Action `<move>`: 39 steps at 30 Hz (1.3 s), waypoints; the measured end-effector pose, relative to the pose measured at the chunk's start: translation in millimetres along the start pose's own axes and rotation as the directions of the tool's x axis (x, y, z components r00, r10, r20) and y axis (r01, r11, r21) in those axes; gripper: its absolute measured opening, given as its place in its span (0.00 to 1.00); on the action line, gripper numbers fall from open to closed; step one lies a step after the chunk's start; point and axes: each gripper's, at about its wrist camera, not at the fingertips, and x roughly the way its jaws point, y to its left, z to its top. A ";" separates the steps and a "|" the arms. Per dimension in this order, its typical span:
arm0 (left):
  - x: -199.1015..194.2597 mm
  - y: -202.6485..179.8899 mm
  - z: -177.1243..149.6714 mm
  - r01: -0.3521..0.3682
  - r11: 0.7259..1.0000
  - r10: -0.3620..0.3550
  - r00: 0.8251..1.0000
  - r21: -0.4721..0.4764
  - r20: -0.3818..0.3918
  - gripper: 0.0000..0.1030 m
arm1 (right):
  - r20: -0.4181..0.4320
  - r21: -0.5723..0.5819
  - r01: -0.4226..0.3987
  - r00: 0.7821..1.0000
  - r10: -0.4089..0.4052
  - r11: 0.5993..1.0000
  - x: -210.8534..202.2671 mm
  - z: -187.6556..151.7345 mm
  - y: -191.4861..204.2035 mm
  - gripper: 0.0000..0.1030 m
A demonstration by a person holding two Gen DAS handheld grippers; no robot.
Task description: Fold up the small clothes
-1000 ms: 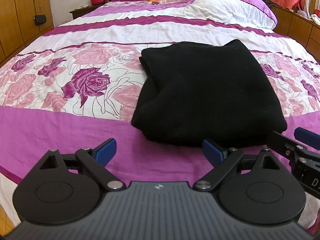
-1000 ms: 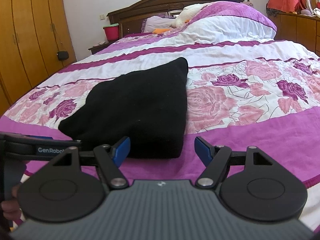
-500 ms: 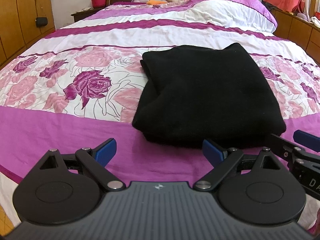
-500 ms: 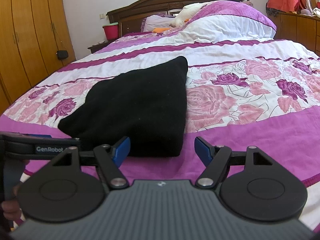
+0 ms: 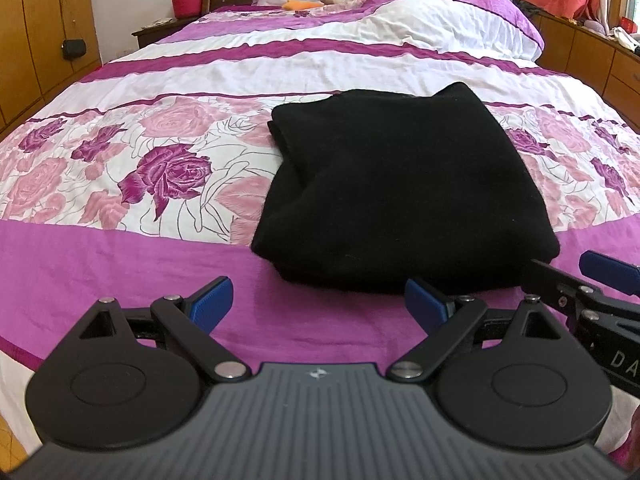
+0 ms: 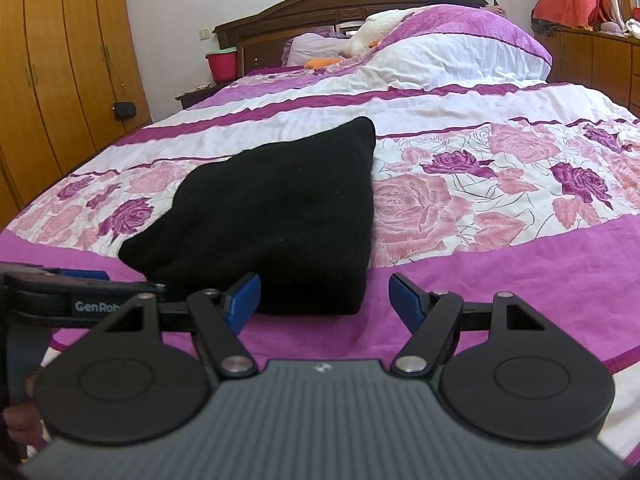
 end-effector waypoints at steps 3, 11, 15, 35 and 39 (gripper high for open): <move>0.1 -0.3 -0.2 0.000 1.000 0.000 1.000 0.000 -0.004 0.92 | 0.000 0.000 0.000 1.000 0.000 1.000 -0.2 0.1 0.6 0.71; 0.6 0.0 -0.2 0.001 1.000 -0.001 1.000 0.001 -0.006 0.92 | -0.002 -0.001 0.000 1.000 0.000 1.000 -0.4 -0.3 1.5 0.71; 0.7 -1.0 -0.8 0.003 1.000 -0.003 1.000 0.004 -0.007 0.92 | -0.003 -0.002 0.000 1.000 0.000 1.000 -0.4 -0.2 1.5 0.71; 1.1 -1.0 -0.7 0.003 1.000 -0.003 1.000 0.006 -0.009 0.92 | -0.003 -0.004 0.001 1.000 -0.001 1.000 -0.2 -0.1 2.0 0.71; 3.0 -1.4 -1.3 0.005 1.000 -0.005 1.000 0.011 -0.012 0.92 | -0.003 -0.006 0.001 1.000 -0.001 1.000 0.2 0.2 2.1 0.71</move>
